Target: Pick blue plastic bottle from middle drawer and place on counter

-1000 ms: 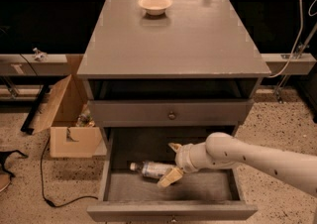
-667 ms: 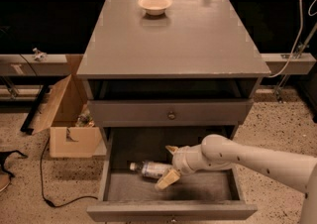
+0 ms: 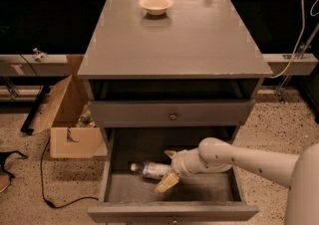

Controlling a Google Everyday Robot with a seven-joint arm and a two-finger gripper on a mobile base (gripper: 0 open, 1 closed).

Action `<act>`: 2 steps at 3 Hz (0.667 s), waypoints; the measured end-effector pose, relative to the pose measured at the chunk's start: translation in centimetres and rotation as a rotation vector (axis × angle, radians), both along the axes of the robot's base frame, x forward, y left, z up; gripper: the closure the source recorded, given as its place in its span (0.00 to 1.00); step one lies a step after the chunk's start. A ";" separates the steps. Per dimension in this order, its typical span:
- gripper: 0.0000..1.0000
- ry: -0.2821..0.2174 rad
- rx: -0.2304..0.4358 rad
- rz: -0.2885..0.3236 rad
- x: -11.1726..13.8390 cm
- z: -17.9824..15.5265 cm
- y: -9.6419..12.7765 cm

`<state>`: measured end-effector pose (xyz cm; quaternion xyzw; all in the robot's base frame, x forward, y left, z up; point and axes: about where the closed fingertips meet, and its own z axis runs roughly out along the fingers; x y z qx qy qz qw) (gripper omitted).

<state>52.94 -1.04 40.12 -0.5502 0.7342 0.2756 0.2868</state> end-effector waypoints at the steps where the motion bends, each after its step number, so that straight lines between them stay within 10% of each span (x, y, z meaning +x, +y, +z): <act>1: 0.04 0.025 -0.040 0.002 0.1 -2.0 0.2; 2: 0.27 0.031 -0.064 0.004 0.2 -2.8 0.3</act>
Offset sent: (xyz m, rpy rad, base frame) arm 0.0049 0.0007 -0.0355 -0.0934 0.0330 0.0001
